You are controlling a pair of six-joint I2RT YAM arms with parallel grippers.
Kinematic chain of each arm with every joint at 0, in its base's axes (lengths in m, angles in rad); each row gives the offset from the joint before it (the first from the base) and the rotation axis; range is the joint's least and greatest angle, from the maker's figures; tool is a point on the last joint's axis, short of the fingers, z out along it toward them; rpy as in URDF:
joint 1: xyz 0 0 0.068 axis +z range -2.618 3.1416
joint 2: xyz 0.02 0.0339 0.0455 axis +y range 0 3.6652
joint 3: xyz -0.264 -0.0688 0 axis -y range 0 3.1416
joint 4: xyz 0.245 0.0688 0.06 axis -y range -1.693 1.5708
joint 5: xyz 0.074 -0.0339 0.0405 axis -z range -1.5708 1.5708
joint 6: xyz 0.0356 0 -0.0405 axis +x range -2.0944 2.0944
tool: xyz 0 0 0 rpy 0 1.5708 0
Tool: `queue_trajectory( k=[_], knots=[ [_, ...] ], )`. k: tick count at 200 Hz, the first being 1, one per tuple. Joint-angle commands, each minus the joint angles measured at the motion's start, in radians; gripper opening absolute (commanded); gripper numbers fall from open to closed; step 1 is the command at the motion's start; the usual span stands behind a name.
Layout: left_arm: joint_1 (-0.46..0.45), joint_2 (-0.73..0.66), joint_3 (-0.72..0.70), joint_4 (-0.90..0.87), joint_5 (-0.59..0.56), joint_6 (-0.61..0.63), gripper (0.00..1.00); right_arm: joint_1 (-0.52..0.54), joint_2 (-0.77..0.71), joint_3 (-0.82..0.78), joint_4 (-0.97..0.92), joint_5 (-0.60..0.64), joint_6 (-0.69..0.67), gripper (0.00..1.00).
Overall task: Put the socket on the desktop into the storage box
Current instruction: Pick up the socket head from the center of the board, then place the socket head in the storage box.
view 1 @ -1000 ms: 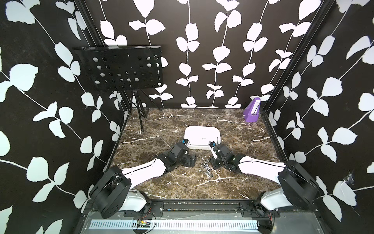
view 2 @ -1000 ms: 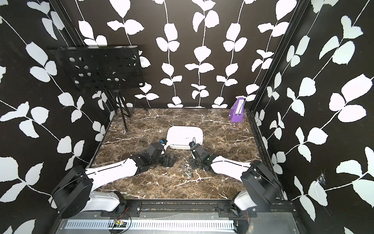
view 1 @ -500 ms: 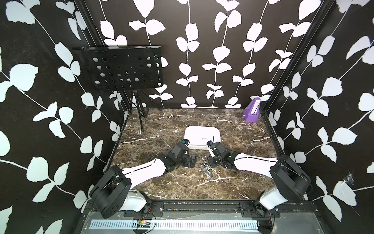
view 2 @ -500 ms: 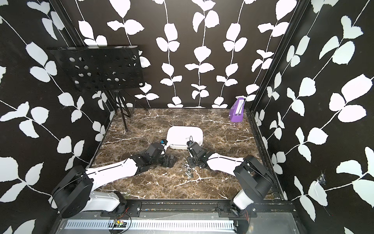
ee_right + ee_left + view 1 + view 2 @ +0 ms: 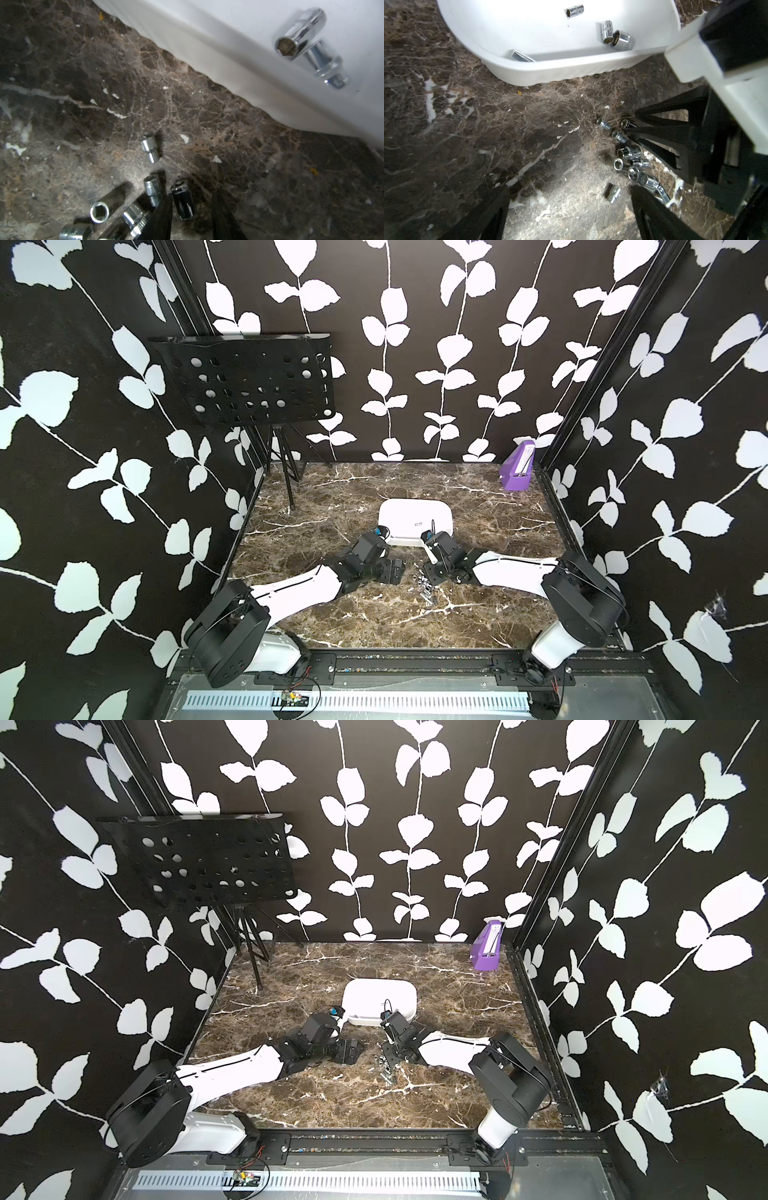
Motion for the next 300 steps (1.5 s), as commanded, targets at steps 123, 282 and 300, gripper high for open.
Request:
queue_trajectory(
  k=[123,282,300],
  knots=[
    [-0.006,-0.001,0.028,-0.008,0.004,0.001,0.92,0.009,0.055,0.078,-0.069,0.055,0.001,0.22],
    [-0.007,-0.117,-0.015,-0.025,-0.138,0.008,0.94,0.011,-0.316,0.18,-0.21,0.33,0.092,0.03],
    [-0.007,-0.143,-0.024,-0.027,-0.157,0.007,0.94,0.006,-0.18,0.3,-0.247,0.333,0.109,0.02]
  ],
)
